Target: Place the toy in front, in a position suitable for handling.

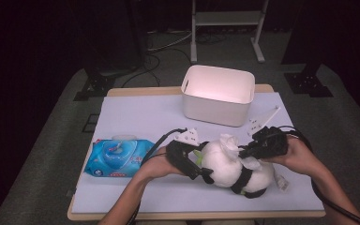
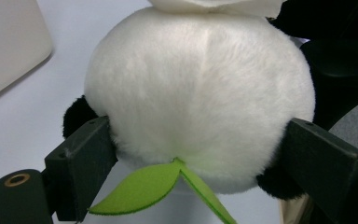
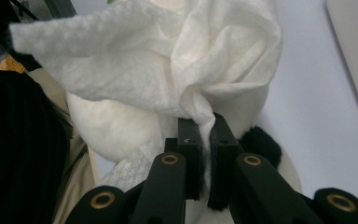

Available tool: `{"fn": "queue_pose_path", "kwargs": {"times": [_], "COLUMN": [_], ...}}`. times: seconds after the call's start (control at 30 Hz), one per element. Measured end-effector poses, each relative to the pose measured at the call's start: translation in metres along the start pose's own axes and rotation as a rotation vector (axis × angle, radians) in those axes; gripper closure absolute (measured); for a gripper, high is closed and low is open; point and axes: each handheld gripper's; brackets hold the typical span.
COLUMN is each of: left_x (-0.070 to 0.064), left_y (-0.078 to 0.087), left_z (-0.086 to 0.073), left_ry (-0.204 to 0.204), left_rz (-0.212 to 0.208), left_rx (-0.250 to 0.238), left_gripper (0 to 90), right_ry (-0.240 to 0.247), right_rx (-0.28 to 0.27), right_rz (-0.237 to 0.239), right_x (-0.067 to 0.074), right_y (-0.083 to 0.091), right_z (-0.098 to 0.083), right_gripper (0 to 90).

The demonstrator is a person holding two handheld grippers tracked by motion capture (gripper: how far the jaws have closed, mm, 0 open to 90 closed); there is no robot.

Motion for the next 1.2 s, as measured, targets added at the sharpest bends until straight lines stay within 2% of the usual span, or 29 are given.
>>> {"fn": "queue_pose_path", "kwargs": {"times": [0.27, 0.5, 0.73, 0.97, 1.1, 1.2], "left_x": [0.005, 0.012, 0.015, 0.015, 0.014, 0.012], "left_y": [-0.003, -0.013, -0.020, -0.020, -0.021, -0.021], "left_z": [-0.003, -0.008, -0.019, -0.026, -0.029, -0.031], "left_ry": [0.026, 0.079, 0.107, 0.120, 0.109, 0.101], "left_rz": [-0.035, -0.075, -0.076, -0.086, -0.077, -0.069], "left_rx": [-0.002, 0.008, 0.046, 0.058, 0.065, 0.058], "left_gripper": [10.7, 10.6, 10.3, 9.2, 9.1, 12.3], "right_ry": [-0.014, 0.009, 0.036, 0.089, 0.107, 0.118], "right_rx": [-0.001, 0.019, 0.042, 0.078, 0.094, 0.107], "right_rz": [0.006, 0.012, 0.032, 0.044, 0.055, 0.049], "right_x": [0.004, 0.014, 0.025, 0.037, 0.041, 0.043], "right_y": [-0.005, -0.014, -0.025, -0.033, -0.037, -0.037], "right_z": [-0.017, -0.016, -0.013, -0.001, 0.003, 0.006], "right_gripper": [85.8, 86.0, 86.0, 86.0, 86.0, 85.9]}}
Point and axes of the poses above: each handheld gripper's, and its own axes: y roughly backward along the jaws, z roughly out of its top, x roughly to its left, and after that the axes turned 7 degrees about x, right-handed
